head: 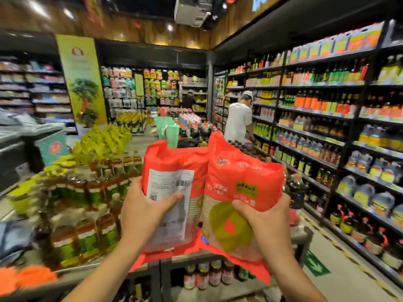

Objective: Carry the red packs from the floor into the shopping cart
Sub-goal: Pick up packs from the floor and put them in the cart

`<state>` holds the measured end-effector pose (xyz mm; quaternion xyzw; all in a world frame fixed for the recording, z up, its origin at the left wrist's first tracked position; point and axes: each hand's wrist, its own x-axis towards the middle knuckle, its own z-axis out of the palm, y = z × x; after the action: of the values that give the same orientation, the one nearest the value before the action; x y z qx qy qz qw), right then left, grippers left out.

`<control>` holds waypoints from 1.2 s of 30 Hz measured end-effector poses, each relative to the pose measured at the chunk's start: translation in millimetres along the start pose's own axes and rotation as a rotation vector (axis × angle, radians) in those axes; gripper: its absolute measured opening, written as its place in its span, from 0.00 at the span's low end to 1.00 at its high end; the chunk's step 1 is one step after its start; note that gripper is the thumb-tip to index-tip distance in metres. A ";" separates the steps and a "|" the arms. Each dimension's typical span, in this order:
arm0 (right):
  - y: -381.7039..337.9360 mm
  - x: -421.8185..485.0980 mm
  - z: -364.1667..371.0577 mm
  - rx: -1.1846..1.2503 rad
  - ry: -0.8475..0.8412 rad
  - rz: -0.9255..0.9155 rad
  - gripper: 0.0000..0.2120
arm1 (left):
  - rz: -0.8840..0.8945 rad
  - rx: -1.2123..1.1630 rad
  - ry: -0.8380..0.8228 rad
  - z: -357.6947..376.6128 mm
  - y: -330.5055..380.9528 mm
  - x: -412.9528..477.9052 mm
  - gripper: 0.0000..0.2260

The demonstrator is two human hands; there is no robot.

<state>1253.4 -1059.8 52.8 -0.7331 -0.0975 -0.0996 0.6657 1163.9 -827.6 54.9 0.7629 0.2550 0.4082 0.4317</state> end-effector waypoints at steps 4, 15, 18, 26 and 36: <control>-18.3 -9.0 93.4 0.001 -0.136 -0.038 0.41 | -0.032 0.024 0.158 -78.1 -31.2 26.9 0.32; -62.9 -89.0 307.3 0.084 -0.522 -0.102 0.37 | -0.231 0.173 0.525 -272.0 -110.0 51.7 0.29; -77.8 -119.4 349.7 0.123 -0.651 -0.114 0.34 | -0.262 0.221 0.645 -325.3 -126.9 40.2 0.28; -112.1 -220.0 450.9 0.195 -0.978 -0.120 0.36 | -0.362 0.372 0.912 -444.9 -150.5 -9.2 0.38; -133.7 -329.7 554.5 0.295 -1.270 -0.082 0.34 | -0.505 0.502 1.128 -553.8 -189.5 -52.2 0.31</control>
<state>908.6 -498.6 37.8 -0.5460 -0.5121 0.3420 0.5680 662.1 -522.6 32.4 0.4266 0.6999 0.5593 0.1240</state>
